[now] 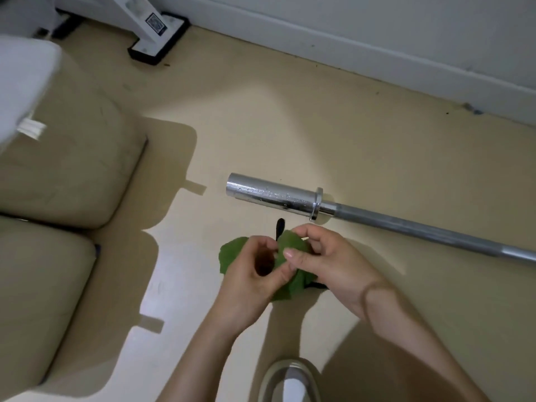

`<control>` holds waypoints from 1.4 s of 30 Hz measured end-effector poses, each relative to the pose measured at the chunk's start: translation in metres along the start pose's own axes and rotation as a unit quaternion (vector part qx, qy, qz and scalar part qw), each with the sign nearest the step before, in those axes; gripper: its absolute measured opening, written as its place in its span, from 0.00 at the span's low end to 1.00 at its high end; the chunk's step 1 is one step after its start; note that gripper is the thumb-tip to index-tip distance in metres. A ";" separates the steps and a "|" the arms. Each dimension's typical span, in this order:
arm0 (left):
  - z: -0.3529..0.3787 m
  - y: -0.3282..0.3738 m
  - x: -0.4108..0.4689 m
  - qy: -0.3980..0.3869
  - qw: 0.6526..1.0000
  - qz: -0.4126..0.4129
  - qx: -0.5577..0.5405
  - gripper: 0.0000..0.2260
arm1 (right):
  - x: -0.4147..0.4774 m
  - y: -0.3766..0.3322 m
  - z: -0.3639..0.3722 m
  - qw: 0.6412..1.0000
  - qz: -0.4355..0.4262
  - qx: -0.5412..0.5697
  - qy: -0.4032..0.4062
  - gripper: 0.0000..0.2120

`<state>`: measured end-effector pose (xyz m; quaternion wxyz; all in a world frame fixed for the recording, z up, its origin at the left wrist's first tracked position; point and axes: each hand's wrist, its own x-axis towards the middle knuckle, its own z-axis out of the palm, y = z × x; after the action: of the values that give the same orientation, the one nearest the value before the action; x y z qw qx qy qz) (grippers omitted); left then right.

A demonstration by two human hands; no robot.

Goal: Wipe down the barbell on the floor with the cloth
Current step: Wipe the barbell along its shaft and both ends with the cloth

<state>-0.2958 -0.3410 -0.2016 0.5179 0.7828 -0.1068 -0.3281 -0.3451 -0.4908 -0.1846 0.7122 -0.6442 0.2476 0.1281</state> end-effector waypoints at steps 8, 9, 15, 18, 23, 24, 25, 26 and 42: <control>-0.039 0.004 0.026 -0.186 0.977 0.062 0.087 0.14 | -0.007 -0.030 -0.010 0.956 -0.037 -0.278 -0.089 0.24; -0.038 0.008 0.032 -0.180 0.969 0.087 0.147 0.12 | -0.008 -0.038 -0.009 0.949 -0.052 -0.298 -0.086 0.19; -0.055 0.015 0.049 -0.105 0.883 0.129 0.439 0.13 | -0.012 -0.054 -0.023 0.924 -0.129 -0.351 0.076 0.20; -0.067 0.020 0.046 -0.043 0.868 0.117 0.481 0.08 | -0.004 -0.036 -0.025 0.878 -0.095 -0.463 0.079 0.24; -0.070 0.032 0.035 -0.078 0.988 -0.034 -0.128 0.10 | 0.011 0.002 -0.008 0.836 -0.203 -0.437 0.260 0.07; -0.067 0.034 0.029 -0.098 0.966 -0.031 -0.238 0.11 | 0.012 0.006 -0.004 0.820 -0.254 -0.406 0.314 0.06; -0.061 0.036 0.025 -0.109 0.946 -0.018 -0.306 0.12 | 0.014 0.007 0.000 0.805 -0.289 -0.373 0.361 0.04; -0.054 0.039 0.021 -0.103 0.937 0.001 -0.334 0.10 | 0.019 0.006 0.002 0.798 -0.304 -0.345 0.390 0.04; 0.011 -0.039 0.122 -0.006 0.739 0.398 0.543 0.21 | 0.095 0.029 -0.048 0.841 -0.020 -0.500 0.207 0.42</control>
<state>-0.2170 -0.3937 -0.2881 0.0878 0.8157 -0.5715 0.0171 -0.2890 -0.5468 -0.2611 0.2281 -0.9290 0.2788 0.0843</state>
